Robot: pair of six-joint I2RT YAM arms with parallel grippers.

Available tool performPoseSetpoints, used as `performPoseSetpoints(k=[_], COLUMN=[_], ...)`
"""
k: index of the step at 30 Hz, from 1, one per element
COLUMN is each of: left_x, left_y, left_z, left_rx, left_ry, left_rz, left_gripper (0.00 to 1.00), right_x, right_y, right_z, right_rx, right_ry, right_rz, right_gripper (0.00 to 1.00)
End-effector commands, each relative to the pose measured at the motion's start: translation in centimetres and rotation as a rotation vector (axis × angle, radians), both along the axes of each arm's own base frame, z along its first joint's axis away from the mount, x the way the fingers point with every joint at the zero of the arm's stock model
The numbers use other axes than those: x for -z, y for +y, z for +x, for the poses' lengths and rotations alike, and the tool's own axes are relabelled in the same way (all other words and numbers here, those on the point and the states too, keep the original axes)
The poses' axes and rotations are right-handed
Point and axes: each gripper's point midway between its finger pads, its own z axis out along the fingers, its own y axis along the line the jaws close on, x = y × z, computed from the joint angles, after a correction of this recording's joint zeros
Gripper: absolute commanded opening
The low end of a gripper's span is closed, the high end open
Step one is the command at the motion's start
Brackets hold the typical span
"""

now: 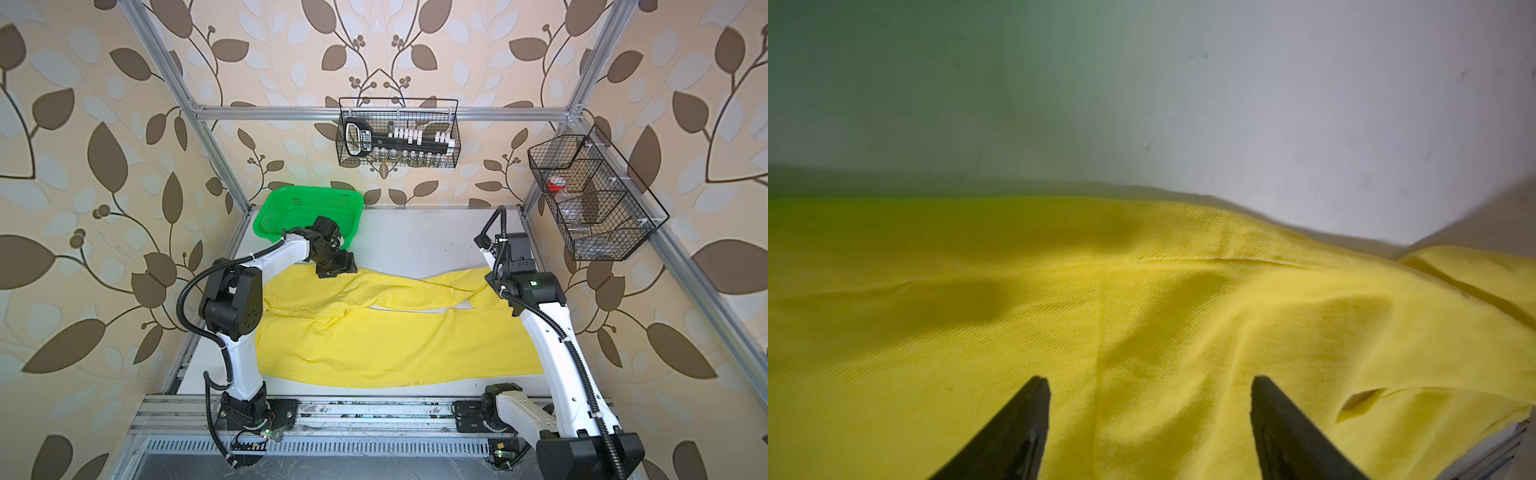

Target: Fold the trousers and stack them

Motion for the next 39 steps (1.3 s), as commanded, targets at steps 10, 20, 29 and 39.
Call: performPoseSetpoints(k=[10, 20, 29, 39], left_x=[4.6, 5.0, 3.8, 4.1], left_y=[2.0, 6.4, 6.6, 7.5], left_z=[-0.1, -0.1, 0.9, 1.1], left_rx=[0.023, -0.099, -0.131, -0.182], left_ry=[0.018, -0.002, -0.028, -0.034], left_rz=[0.165, 0.382, 0.368, 0.379], left_gripper=[0.59, 0.54, 0.54, 0.52], right_x=[3.4, 5.6, 6.4, 1.8], right_y=[-0.9, -2.0, -0.6, 2.1], right_z=[-0.3, 7.0, 8.0, -3.4], right_rx=[0.017, 0.062, 0.045, -0.115], right_ry=[0.216, 0.201, 0.253, 0.314], right_rz=[-0.114, -0.171, -0.088, -0.017], right_gripper=[0.02, 0.04, 0.04, 0.02])
